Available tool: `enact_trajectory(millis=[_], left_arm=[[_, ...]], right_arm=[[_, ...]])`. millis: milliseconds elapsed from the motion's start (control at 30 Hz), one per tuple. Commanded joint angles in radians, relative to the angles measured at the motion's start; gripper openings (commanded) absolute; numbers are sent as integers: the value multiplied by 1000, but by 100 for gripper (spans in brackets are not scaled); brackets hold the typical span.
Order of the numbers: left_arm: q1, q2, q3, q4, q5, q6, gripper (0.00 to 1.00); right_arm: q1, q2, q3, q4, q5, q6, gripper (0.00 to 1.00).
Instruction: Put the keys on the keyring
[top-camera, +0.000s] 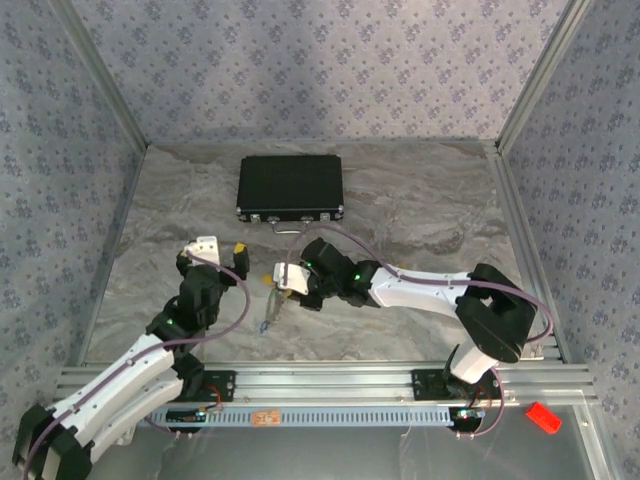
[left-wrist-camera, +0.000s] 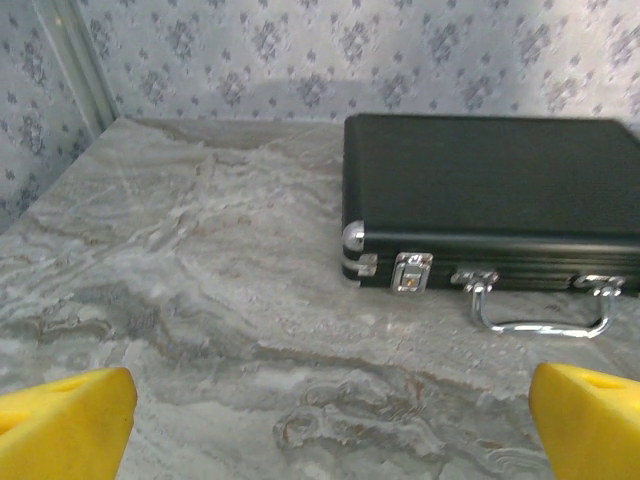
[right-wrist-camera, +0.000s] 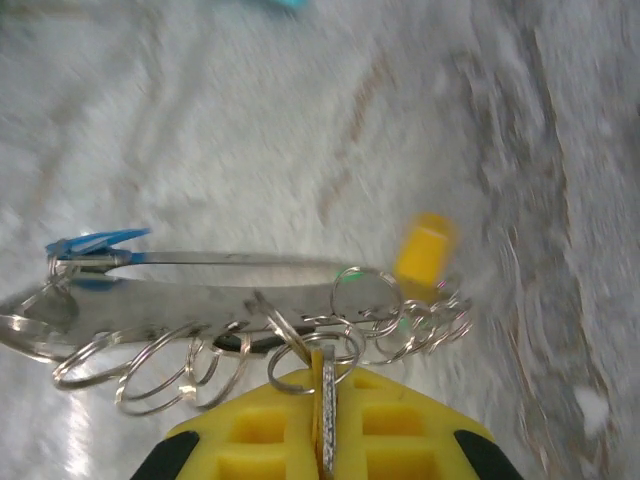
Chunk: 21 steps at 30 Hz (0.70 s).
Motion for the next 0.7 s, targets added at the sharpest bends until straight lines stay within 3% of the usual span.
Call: enact_trajectory(millis=[0, 333, 467, 667], left_arm=[[10, 22, 18, 11, -6, -22, 100], [91, 80, 7, 77, 31, 36, 100], [135, 101, 22, 92, 45, 127, 100], [244, 172, 25, 174, 165, 196, 100]], right_arm=[[-21, 0, -37, -107, 132, -56, 0], [-36, 0, -105, -374, 416, -112, 0], [-44, 10, -126, -426, 483, -118, 15], [-57, -22, -141, -455, 522, -103, 36]])
